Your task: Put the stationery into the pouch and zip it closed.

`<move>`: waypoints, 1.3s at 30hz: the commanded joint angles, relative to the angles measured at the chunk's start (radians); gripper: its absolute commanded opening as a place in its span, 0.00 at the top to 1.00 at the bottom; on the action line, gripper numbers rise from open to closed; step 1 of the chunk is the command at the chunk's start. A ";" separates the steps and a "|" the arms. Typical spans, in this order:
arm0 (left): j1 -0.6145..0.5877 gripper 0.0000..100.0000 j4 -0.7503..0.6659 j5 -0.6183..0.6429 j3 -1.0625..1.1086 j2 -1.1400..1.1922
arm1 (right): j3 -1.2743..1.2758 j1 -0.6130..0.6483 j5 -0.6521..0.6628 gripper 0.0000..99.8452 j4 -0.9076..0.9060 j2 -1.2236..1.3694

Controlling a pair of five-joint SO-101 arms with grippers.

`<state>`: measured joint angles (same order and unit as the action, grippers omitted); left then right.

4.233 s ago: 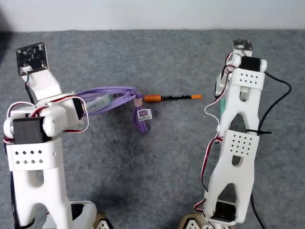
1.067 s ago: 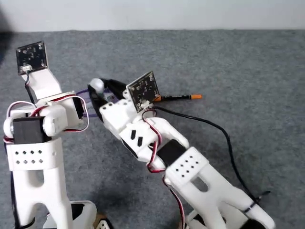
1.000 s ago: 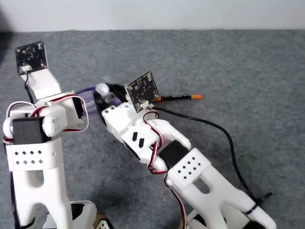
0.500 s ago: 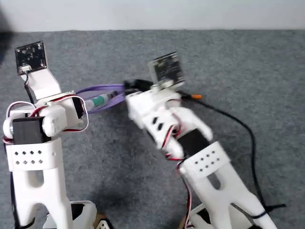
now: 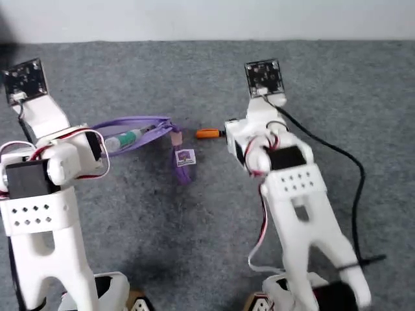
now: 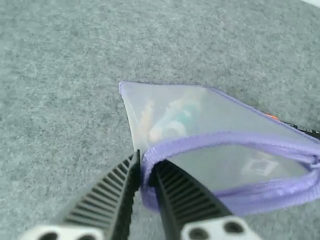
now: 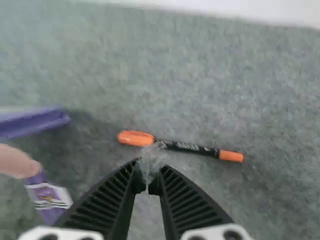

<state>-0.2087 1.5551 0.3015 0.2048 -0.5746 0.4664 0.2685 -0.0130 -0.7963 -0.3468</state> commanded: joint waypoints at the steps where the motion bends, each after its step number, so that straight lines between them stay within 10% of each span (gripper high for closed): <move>1: -0.017 0.99 0.006 -0.037 -0.059 -0.008 | -0.215 -0.016 0.043 0.99 -0.128 0.136; 15: -0.021 0.99 0.003 -0.043 -0.059 -0.008 | -1.138 -0.030 0.373 0.99 -0.742 0.849; 39: -0.021 0.99 0.005 -0.044 -0.059 -0.006 | -1.312 0.041 0.830 0.70 -0.598 1.207</move>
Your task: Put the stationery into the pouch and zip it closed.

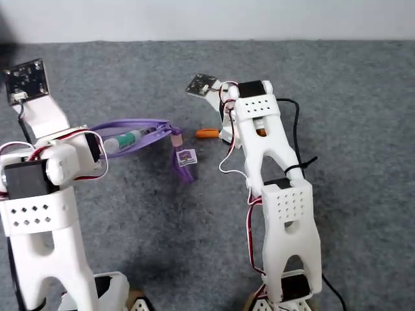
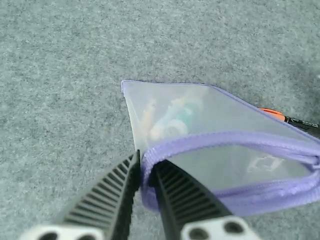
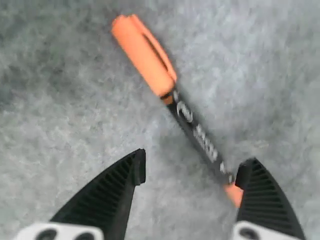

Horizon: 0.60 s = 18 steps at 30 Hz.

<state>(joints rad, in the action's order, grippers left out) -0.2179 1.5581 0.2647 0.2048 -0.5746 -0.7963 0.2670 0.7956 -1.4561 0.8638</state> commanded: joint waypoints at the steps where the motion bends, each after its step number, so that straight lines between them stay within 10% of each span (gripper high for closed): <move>1: -0.012 0.99 0.002 -0.008 -0.059 -0.005 | -0.049 0.051 0.021 0.70 0.090 0.005; 13: -0.012 0.99 0.003 -0.009 -0.058 -0.006 | -0.049 0.071 0.037 0.71 0.156 0.137; 18: -0.012 0.99 0.003 -0.009 -0.058 -0.003 | -0.049 0.070 0.038 0.90 0.074 0.137</move>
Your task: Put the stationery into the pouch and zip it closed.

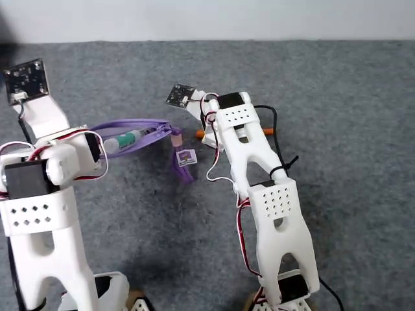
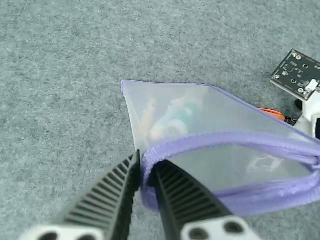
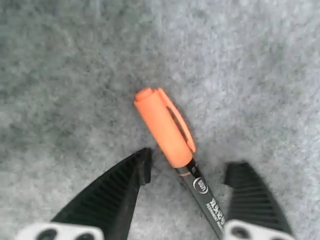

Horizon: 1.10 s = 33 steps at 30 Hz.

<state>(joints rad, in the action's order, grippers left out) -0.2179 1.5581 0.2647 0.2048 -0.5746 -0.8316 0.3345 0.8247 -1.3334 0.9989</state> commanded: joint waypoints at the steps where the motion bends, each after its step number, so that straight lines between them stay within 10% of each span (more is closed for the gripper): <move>1: -0.012 0.99 0.003 -0.009 -0.058 -0.002 | -0.014 -0.001 0.009 0.96 -0.059 0.002; 9: -0.012 0.99 -0.003 -0.008 -0.036 -0.003 | -0.015 -0.039 -0.002 0.99 -0.153 -0.028; 33: -0.006 0.98 -0.006 0.018 -0.002 -0.006 | 0.000 -0.005 -0.583 0.99 -0.464 -0.579</move>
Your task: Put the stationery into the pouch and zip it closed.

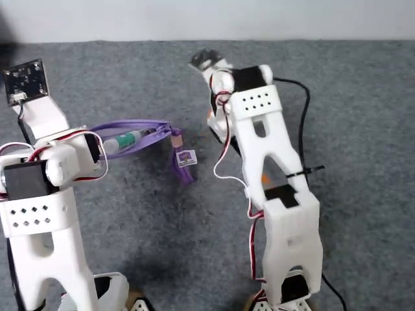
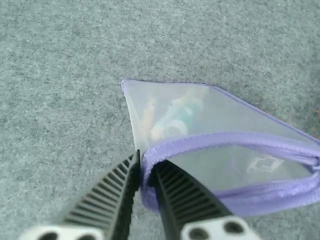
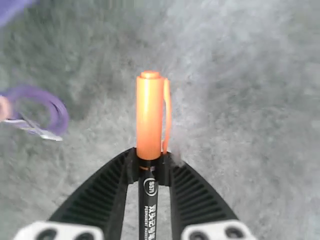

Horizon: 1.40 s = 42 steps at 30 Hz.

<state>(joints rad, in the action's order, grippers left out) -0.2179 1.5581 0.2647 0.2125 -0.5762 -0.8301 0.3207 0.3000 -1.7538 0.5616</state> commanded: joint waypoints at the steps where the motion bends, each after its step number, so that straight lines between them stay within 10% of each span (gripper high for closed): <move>1: -0.006 0.98 -0.015 0.026 -0.010 -0.003 | 0.015 0.010 -0.072 0.99 -0.044 -0.176; 24: 0.153 0.98 -0.021 0.146 -0.012 -0.006 | 0.434 0.116 -0.598 0.99 -0.036 -0.946; 42: 0.169 0.98 -0.021 0.279 -0.013 -0.006 | 0.437 0.371 -0.718 0.99 0.452 -1.092</move>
<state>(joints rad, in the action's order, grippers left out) -0.0476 1.5367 0.5240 0.2125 -0.5762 -0.3928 0.6843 -0.3936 -1.3441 -0.5017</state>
